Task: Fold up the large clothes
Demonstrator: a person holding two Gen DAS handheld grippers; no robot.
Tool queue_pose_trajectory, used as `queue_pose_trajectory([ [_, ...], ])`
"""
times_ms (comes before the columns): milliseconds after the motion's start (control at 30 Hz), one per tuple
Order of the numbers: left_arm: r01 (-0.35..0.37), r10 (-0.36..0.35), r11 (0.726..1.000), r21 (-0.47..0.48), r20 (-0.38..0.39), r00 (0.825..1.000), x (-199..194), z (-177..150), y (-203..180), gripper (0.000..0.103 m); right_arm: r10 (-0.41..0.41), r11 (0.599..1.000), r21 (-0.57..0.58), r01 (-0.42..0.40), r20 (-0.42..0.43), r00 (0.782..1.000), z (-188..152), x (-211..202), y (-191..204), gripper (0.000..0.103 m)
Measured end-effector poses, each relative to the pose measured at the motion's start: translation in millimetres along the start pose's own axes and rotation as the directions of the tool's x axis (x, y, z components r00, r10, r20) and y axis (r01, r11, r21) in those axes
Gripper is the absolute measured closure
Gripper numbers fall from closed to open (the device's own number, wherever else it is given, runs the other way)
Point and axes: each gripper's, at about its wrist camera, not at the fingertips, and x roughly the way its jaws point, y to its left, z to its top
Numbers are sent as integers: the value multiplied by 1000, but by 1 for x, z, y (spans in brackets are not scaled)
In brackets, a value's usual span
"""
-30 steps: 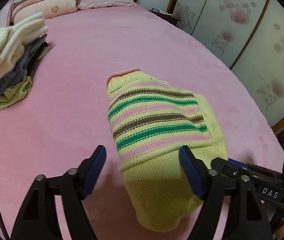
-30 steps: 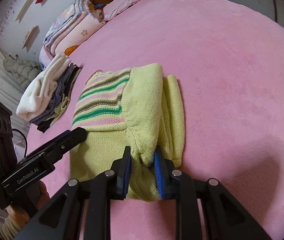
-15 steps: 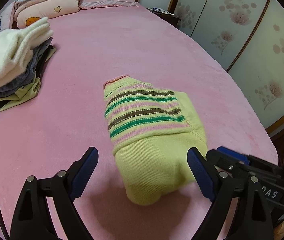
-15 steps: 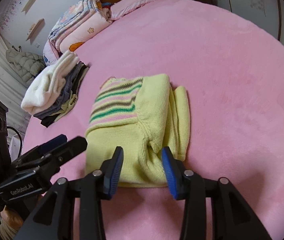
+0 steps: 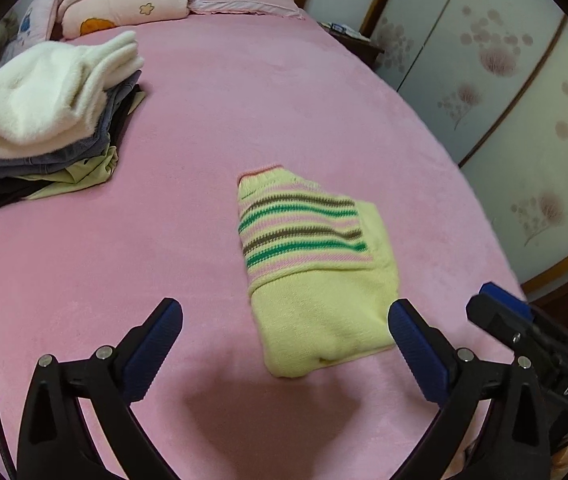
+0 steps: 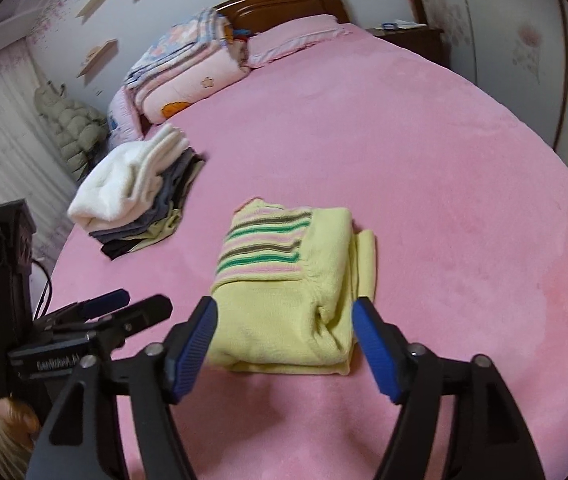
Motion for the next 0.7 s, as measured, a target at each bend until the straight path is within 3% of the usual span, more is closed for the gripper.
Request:
queue_pose_trajectory([
  [67, -1, 1, 1000, -2, 24, 1000, -7, 4, 1, 1, -5, 1000, -29, 5, 8, 1000, 4, -6, 3, 30],
  [167, 6, -8, 1000, 19, 77, 997, -18, 12, 1, 1, -28, 996, -80, 28, -10, 1000, 12, -11, 6, 15],
  [267, 5, -8, 999, 37, 74, 997, -18, 21, 2, 1, -27, 995, -95, 25, -16, 1000, 21, -10, 4, 13],
  [500, -8, 9, 1000, 9, -99, 995, 34, 35, 13, 1, 82, 996, -13, -84, -130, 988, 39, 30, -20, 7],
  [633, 62, -70, 997, -47, -198, 978, 77, 33, 24, 1, 134, 990, 80, -120, -214, 968, 41, 72, -42, 7],
  [700, 61, -74, 996, -68, -223, 972, 94, 29, 28, 1, 175, 980, 136, -144, -253, 951, 38, 92, -54, 7],
])
